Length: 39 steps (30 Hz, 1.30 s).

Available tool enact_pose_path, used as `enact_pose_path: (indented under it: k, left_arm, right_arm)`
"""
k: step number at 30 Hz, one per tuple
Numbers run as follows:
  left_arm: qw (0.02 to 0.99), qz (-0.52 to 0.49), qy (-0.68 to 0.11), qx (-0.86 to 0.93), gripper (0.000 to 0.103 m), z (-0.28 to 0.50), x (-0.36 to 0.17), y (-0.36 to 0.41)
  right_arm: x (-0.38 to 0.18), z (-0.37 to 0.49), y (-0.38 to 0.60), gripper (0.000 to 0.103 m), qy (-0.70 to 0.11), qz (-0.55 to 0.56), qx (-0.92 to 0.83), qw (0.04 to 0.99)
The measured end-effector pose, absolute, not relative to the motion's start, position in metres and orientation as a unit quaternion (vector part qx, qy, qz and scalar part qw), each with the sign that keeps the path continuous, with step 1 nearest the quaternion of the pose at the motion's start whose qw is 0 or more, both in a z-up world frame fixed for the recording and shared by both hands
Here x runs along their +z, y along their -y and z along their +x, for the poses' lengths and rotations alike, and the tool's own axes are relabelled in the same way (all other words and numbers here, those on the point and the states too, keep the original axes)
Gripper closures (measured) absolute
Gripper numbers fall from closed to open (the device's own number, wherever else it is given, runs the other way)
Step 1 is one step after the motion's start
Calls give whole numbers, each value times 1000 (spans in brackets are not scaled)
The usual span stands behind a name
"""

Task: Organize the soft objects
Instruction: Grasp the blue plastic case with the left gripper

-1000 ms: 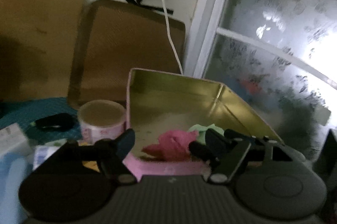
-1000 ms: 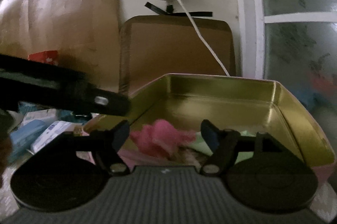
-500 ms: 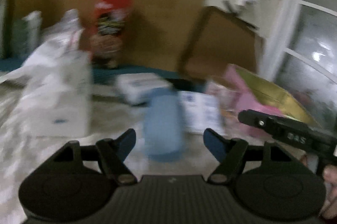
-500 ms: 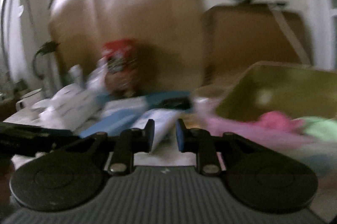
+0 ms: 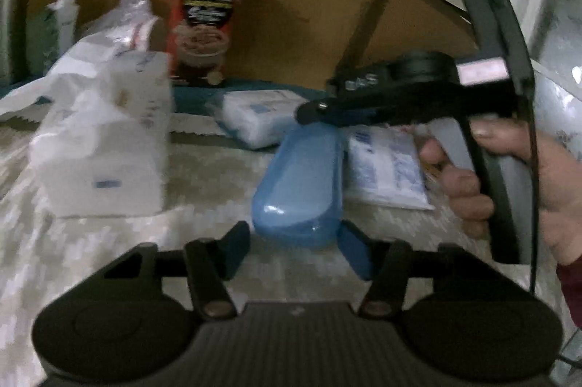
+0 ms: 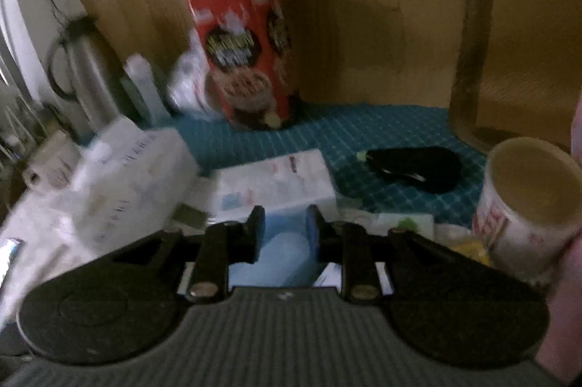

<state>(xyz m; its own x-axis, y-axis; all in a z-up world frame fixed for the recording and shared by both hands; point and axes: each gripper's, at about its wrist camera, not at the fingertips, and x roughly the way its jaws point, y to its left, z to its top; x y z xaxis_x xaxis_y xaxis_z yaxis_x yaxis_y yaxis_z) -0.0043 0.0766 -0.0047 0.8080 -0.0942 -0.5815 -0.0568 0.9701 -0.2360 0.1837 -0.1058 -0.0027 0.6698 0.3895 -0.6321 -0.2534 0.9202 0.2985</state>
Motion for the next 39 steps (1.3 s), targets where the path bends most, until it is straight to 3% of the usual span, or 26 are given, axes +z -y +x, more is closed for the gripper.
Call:
enact_pose_path:
  k: [6, 9, 11, 14, 15, 17, 20, 34, 37, 39]
  left_arm:
    - [939, -163, -302, 15, 48, -33, -2, -117]
    - [936, -191, -296, -16, 37, -54, -3, -133]
    - [930, -214, -294, -51, 18, -73, -5, -141]
    - [917, -265, -283, -93, 5, -97, -7, -162]
    - [914, -281, -277, -96, 5, -104, -6, -168]
    - [906, -322, -260, -92, 4, -114, -3, -187]
    - [894, -370, -241, -74, 4, -119, 2, -209]
    - [892, -339, -296, -51, 8, -100, -3, -189]
    - [887, -337, -309, -62, 20, -92, -9, -182]
    - [895, -321, -304, -53, 19, -91, -9, -172]
  right_arm:
    - [-8, 169, 110, 66, -392, 142, 224, 881]
    - [-5, 135, 108, 66, -388, 147, 253, 874]
    - [-3, 108, 108, 66, -384, 152, 271, 870]
    - [-3, 61, 111, 66, -374, 161, 322, 854]
    - [-3, 47, 111, 65, -366, 158, 333, 854]
    - [-2, 21, 110, 47, -348, 132, 341, 863]
    - [-3, -6, 105, 32, -321, 74, 329, 885]
    - [-12, 25, 54, 25, -302, -72, 355, 882]
    - [-18, 32, 47, 24, -309, -82, 357, 878]
    - [-21, 34, 44, 26, -312, -78, 361, 875]
